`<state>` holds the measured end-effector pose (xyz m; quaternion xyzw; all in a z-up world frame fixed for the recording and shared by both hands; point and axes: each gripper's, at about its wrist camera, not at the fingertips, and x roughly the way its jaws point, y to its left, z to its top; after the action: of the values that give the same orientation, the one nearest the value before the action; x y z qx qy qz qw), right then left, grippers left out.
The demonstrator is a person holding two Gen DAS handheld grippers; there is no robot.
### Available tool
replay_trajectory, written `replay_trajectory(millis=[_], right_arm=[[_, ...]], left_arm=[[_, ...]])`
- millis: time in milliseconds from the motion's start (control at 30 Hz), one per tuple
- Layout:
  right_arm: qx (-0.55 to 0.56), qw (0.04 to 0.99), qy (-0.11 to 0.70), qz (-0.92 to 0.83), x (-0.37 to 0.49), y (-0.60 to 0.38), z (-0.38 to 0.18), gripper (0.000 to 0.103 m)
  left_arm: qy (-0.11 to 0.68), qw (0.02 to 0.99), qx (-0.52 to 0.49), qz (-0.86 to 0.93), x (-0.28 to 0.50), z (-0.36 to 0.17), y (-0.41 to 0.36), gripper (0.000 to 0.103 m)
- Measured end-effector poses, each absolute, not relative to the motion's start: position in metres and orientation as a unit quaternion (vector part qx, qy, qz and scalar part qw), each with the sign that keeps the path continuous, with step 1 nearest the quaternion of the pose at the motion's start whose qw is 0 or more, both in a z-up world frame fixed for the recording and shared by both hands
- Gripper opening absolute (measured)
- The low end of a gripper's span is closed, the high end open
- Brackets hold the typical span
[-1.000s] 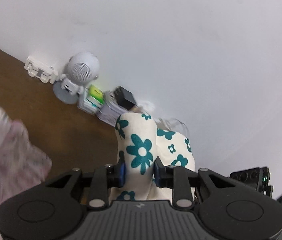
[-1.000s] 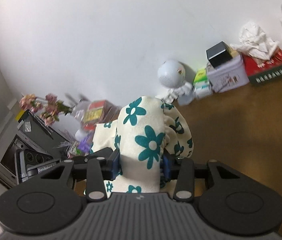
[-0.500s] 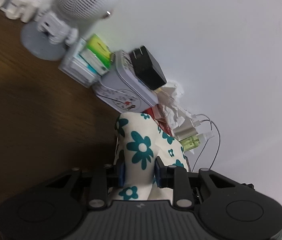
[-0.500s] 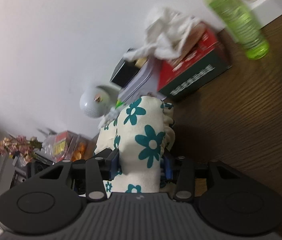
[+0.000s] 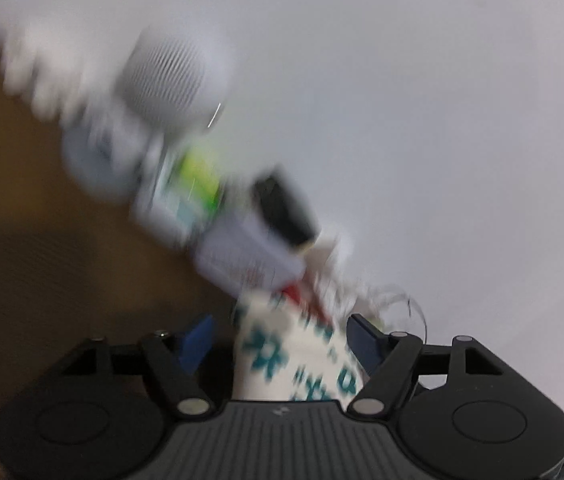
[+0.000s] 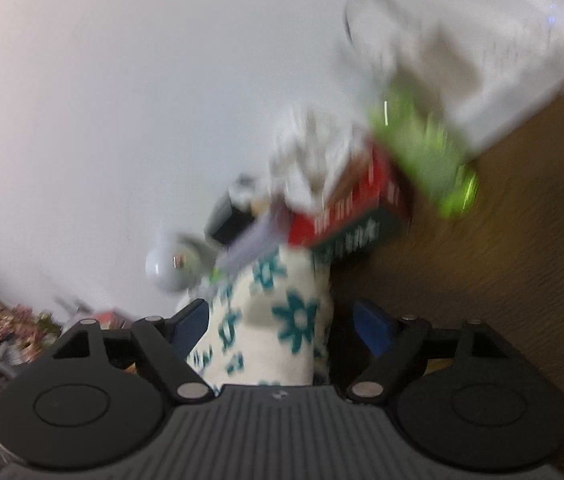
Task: Fold clothes
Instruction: 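Grip the folded bundle with both tools and lift it toward the wall, then set the bundle down beside the wall items and open both tools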
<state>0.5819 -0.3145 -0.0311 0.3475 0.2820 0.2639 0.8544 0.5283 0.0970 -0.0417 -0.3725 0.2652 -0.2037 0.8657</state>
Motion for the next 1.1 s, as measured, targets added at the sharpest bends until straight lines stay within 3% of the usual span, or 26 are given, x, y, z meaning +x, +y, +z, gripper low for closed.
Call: replay_trajectory(millis=[33,67,133,200,433,733,833,867,900,933,967,1000,1067,1100], right_arm=[[0.332,0.869,0.256,0.262,0.575,-0.313,-0.022,0.074],[0.31,0.882,0.242,0.26,0.57,-0.306,-0.015,0.064],[0.254,0.904,0.231,0.255,0.564,-0.284,-0.004,0.049],[0.19,0.924,0.233,0.235,0.562,-0.259,-0.001,0.036],[0.118,0.936,0.264,0.202,0.575,-0.233,-0.02,0.035],[0.064,0.946,0.261,0.185,0.565,-0.217,-0.026,0.035],[0.07,0.945,0.258,0.187,0.562,-0.219,-0.024,0.037],[0.077,0.944,0.256,0.192,0.562,-0.221,-0.022,0.041],[0.089,0.943,0.251,0.2,0.56,-0.226,-0.019,0.048],[0.102,0.943,0.24,0.208,0.556,-0.231,-0.012,0.05],[0.112,0.944,0.225,0.214,0.55,-0.235,-0.005,0.06],[0.123,0.945,0.21,0.22,0.544,-0.24,0.002,0.079],[0.127,0.949,0.183,0.221,0.531,-0.245,0.013,0.101],[0.123,0.951,0.176,0.22,0.527,-0.245,0.016,0.103]], left_arm=[[0.252,0.877,-0.351,-0.21,0.523,-0.033,0.09,0.071],[0.243,0.887,-0.325,-0.218,0.519,-0.026,0.081,0.067],[0.245,0.908,-0.254,-0.224,0.513,-0.015,0.054,0.052],[0.262,0.917,-0.197,-0.228,0.51,-0.016,0.027,0.029],[0.291,0.936,-0.056,-0.19,0.503,-0.029,-0.033,0.027],[0.29,0.943,-0.013,-0.162,0.505,-0.028,-0.041,0.029],[0.28,0.947,-0.021,-0.156,0.5,-0.027,-0.037,0.039],[0.275,0.949,-0.03,-0.154,0.497,-0.024,-0.034,0.053],[0.267,0.951,-0.044,-0.152,0.495,-0.021,-0.03,0.074],[0.257,0.953,-0.061,-0.151,0.492,-0.017,-0.025,0.084],[0.243,0.955,-0.08,-0.15,0.488,-0.013,-0.02,0.094],[0.231,0.957,-0.094,-0.145,0.483,-0.01,-0.016,0.095],[0.226,0.961,-0.095,-0.127,0.475,-0.003,-0.012,0.098],[0.227,0.963,-0.089,-0.119,0.471,-0.002,-0.011,0.101]])
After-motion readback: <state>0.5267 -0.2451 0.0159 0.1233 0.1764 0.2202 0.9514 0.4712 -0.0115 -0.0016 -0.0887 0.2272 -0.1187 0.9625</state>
